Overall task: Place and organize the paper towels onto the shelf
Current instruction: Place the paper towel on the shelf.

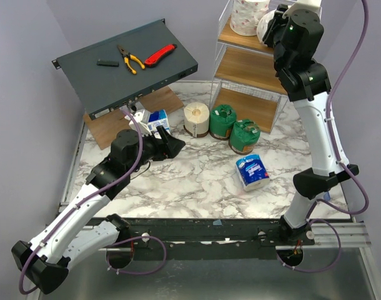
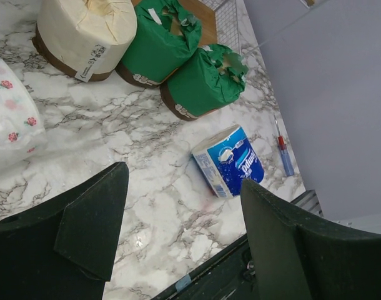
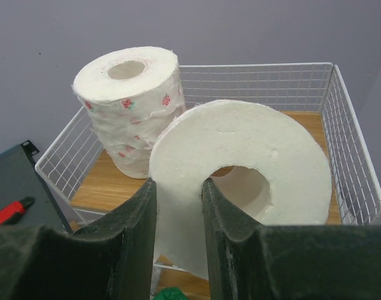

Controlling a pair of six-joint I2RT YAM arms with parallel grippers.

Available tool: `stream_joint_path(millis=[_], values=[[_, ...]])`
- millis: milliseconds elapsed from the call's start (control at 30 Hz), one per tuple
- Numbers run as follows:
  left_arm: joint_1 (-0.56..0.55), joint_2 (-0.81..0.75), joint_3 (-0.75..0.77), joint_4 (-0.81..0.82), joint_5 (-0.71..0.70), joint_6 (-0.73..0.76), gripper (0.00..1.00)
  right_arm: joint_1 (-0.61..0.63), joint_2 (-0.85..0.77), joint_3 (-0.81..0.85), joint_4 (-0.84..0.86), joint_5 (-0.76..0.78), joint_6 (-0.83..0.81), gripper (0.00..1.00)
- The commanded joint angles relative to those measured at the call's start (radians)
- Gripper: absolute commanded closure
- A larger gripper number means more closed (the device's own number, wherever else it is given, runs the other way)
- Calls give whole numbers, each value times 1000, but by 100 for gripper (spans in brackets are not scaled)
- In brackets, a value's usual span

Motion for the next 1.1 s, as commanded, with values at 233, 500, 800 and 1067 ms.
stream_joint_path(millis=[233, 500, 800, 1067], values=[[4, 43, 40, 20, 54, -11, 25, -9, -55, -15, 9, 45, -36, 68], [4, 28, 37, 13, 51, -17, 25, -8, -44, 33, -46, 9, -6, 67], [2, 44, 63, 24, 61, -29, 25, -8, -19, -1, -24, 37, -18, 58], [0, 65, 84, 27, 67, -29, 25, -8, 5, 13, 14, 54, -25, 45]])
